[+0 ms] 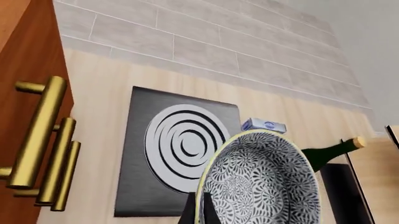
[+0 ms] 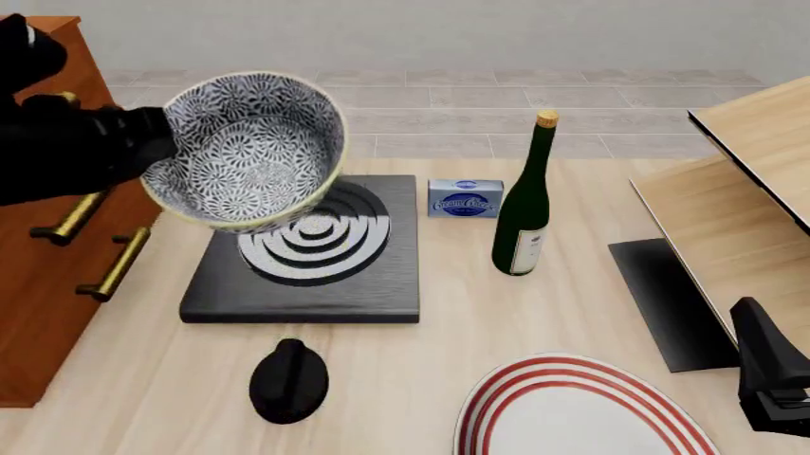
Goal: Put the bowl on the stove.
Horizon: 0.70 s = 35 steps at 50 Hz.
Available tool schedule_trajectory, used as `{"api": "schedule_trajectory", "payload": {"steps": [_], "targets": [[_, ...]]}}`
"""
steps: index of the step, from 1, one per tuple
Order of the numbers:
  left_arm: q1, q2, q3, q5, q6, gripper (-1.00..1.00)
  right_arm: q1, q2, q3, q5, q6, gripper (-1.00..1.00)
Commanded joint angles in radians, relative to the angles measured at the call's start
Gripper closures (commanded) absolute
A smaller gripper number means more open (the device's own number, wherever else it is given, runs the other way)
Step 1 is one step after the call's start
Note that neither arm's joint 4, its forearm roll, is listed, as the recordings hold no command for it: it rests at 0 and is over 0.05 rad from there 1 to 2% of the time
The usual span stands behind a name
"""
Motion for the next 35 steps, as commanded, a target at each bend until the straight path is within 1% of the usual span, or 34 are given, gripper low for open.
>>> {"api": "schedule_trajectory", "payload": {"steps": [1,6,11,17,35], "targets": [[0.068,0.061,-0.046,-0.051,0.017,1.00,0.000,0.000,0.000,0.000,0.000,-1.00],[0.072,0.058,-0.050,-0.054,0.016,1.00,0.000,0.000,0.000,0.000,0.000,-1.00],[0.057,0.044,-0.042,-0.060,0.030,1.00,0.000,0.000,0.000,0.000,0.000,-1.00],[0.055,0.060,-0.046,-0.071,0.032,1.00,0.000,0.000,0.000,0.000,0.000,-1.00],[0.070,0.107,-0.042,-0.118,0.081,1.00,0.000,0.000,0.000,0.000,0.000,-1.00]]}}
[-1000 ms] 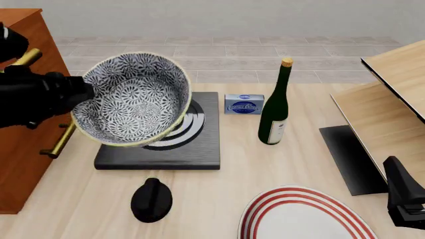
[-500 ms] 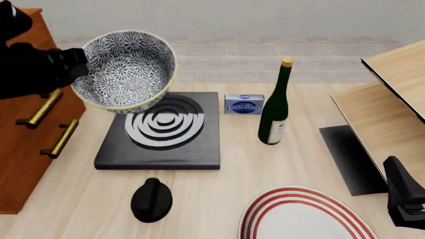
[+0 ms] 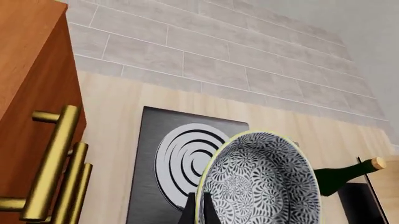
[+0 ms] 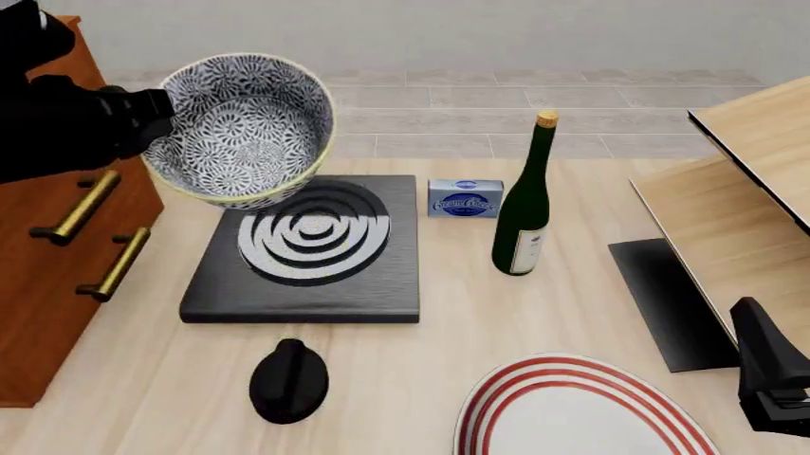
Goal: Put the bowl on the stove.
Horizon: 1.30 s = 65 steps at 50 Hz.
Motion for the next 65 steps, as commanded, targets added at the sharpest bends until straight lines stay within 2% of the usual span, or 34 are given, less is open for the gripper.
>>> {"api": "schedule_trajectory", "payload": {"steps": [1,9,21,35,65], "targets": [[0.014,0.023,-0.003,-0.035,0.036,1.00,0.000,0.000,0.000,0.000,0.000,-1.00],[0.026,0.056,-0.013,-0.056,0.054,1.00,0.000,0.000,0.000,0.000,0.000,-1.00],[-0.001,0.059,-0.003,-0.066,0.065,1.00,0.000,0.000,0.000,0.000,0.000,-1.00],[-0.017,0.086,0.005,-0.084,0.050,1.00,0.000,0.000,0.000,0.000,0.000,-1.00],[-0.022,0.139,0.056,-0.159,0.074,1.00,0.000,0.000,0.000,0.000,0.000,-1.00]]}}
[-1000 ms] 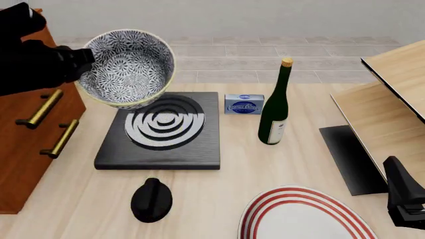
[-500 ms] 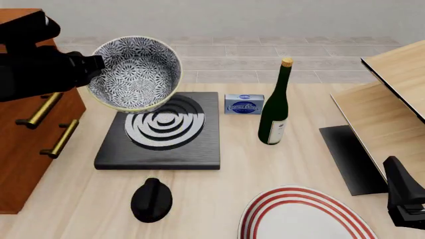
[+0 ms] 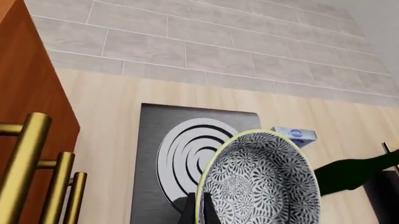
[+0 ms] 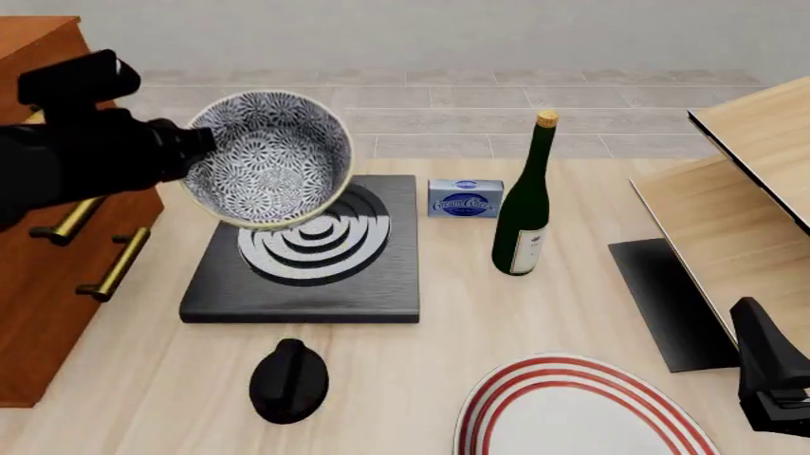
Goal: Put the bowl on the stove.
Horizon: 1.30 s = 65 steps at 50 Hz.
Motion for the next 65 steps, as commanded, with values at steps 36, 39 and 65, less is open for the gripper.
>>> {"api": "schedule_trajectory", "payload": {"steps": [36,39,65], "targets": [[-0.021,0.107,-0.006,-0.082,-0.002,1.00,0.000,0.000,0.000,0.000,0.000,-1.00],[-0.026,0.109,-0.002,-0.085,-0.003,1.00,0.000,0.000,0.000,0.000,0.000,-1.00],[-0.045,0.195,-0.015,-0.125,-0.016,1.00,0.000,0.000,0.000,0.000,0.000,-1.00]]}}
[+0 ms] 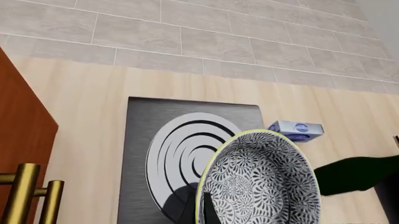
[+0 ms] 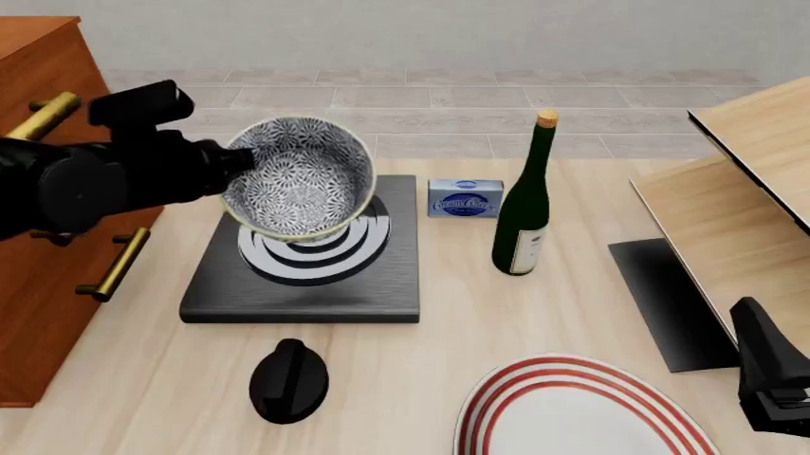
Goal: Put the bowl on the stove.
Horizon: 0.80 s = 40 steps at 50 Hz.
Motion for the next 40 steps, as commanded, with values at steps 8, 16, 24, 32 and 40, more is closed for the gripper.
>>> {"api": "schedule_trajectory", "payload": {"steps": [8,16,24,32,40], "targets": [[-0.017,0.036,-0.005,-0.032,0.004,1.00,0.000,0.000,0.000,0.000,0.000,-1.00],[-0.010,0.068,-0.020,-0.043,0.010,1.00,0.000,0.000,0.000,0.000,0.000,-1.00],[-0.012,0.077,-0.031,-0.045,0.012,1.00,0.000,0.000,0.000,0.000,0.000,-1.00],[-0.010,0.088,-0.036,-0.049,0.013,1.00,0.000,0.000,0.000,0.000,0.000,-1.00],[-0.017,0.112,-0.050,-0.043,0.005,1.00,0.000,0.000,0.000,0.000,0.000,-1.00]]}}
